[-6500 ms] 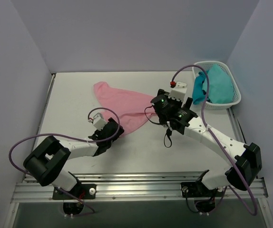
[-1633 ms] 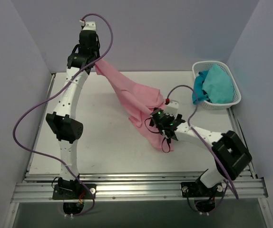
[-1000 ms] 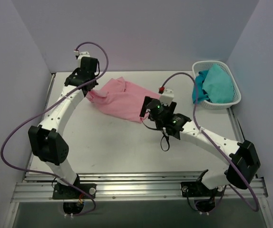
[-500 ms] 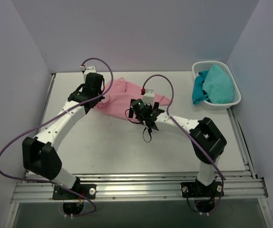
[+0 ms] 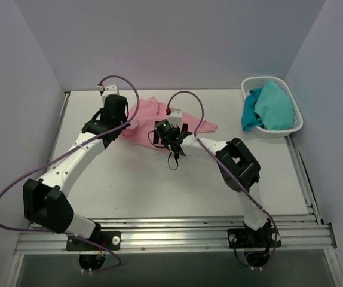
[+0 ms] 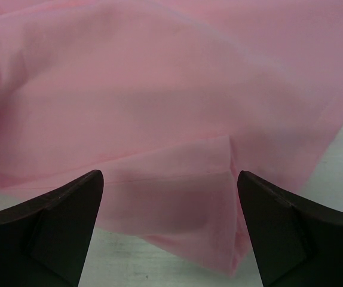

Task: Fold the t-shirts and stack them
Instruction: Flatten out the tshirt

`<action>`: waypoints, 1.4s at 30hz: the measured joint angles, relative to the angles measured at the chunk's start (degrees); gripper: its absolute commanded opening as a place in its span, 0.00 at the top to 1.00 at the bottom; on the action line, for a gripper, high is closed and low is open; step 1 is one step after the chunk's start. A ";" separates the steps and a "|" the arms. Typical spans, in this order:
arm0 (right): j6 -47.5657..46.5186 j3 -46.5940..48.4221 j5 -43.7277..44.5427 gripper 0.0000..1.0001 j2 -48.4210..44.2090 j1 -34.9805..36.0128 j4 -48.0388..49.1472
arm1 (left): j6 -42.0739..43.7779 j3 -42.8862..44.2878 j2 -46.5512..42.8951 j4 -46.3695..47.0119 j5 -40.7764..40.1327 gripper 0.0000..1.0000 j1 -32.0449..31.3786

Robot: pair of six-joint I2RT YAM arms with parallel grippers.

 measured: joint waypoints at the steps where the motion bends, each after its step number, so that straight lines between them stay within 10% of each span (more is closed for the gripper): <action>1: -0.11 0.74 -0.17 0.10 1.31 0.37 0.13 | -0.02 -0.31 0.00 0.07 0.02 0.98 0.00; 32: -0.66 0.46 3.15 0.07 0.96 -1.42 -2.12 | 0.00 -1.53 0.00 1.20 -0.04 0.98 0.07; 42: -0.48 0.50 1.90 0.20 4.98 -2.49 -0.42 | 0.00 -1.53 0.00 1.22 -0.04 0.98 0.07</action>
